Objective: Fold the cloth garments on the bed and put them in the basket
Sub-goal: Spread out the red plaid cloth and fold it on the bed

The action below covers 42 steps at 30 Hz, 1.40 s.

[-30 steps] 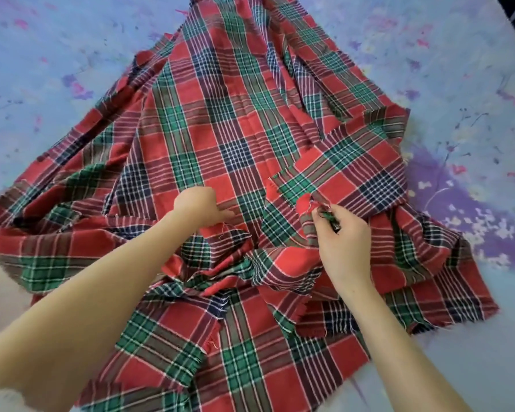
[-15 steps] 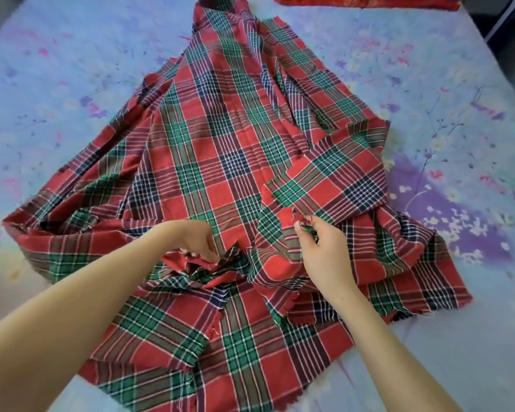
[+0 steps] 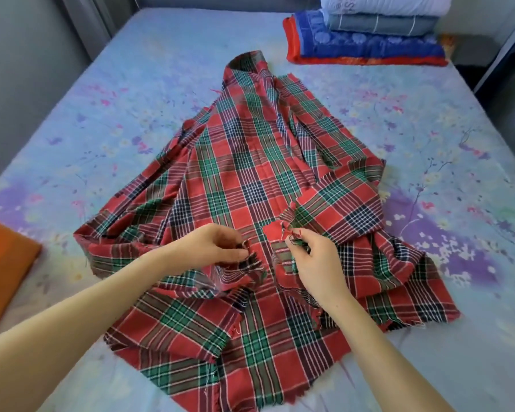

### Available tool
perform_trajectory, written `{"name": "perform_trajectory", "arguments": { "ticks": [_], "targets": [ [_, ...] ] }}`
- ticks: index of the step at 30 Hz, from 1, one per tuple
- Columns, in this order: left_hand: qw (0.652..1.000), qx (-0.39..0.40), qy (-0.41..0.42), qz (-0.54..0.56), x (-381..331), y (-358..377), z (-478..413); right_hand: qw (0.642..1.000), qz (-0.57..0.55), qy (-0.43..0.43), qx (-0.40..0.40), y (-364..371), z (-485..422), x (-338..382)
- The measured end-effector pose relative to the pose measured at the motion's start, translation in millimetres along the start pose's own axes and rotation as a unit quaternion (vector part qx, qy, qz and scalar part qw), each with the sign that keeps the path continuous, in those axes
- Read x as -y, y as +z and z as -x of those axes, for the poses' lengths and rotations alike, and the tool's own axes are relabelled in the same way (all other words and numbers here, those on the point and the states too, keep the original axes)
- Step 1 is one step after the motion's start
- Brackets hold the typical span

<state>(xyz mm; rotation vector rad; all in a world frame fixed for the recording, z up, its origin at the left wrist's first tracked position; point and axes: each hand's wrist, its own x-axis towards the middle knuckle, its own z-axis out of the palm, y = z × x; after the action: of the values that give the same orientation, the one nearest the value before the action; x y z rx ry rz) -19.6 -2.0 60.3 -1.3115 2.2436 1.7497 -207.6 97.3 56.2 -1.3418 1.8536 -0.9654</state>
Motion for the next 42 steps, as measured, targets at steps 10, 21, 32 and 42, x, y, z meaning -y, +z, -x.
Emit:
{"name": "perform_trajectory", "arguments": {
  "ticks": [10, 21, 32, 42],
  "targets": [
    [0.947, -0.144, 0.169, -0.234, -172.0, -51.6, 131.7, 0.99, -0.061, -0.126, -0.037, -95.1, 5.8, 172.5],
    [0.778, -0.397, 0.393, -0.287, -307.3, -108.5, 265.9, 0.928, -0.112, -0.354, 0.012, -158.7, 65.1, 350.7],
    [0.865, -0.34, 0.35, -0.121, -322.3, -104.8, 284.5, 0.926, -0.108, -0.361, -0.03, -151.7, 86.3, 357.0],
    [0.891, -0.278, 0.359, -0.021, -322.8, -112.3, 276.3, 0.924, -0.185, -0.323, -0.087, -139.5, 97.6, 364.3]
  ]
}}
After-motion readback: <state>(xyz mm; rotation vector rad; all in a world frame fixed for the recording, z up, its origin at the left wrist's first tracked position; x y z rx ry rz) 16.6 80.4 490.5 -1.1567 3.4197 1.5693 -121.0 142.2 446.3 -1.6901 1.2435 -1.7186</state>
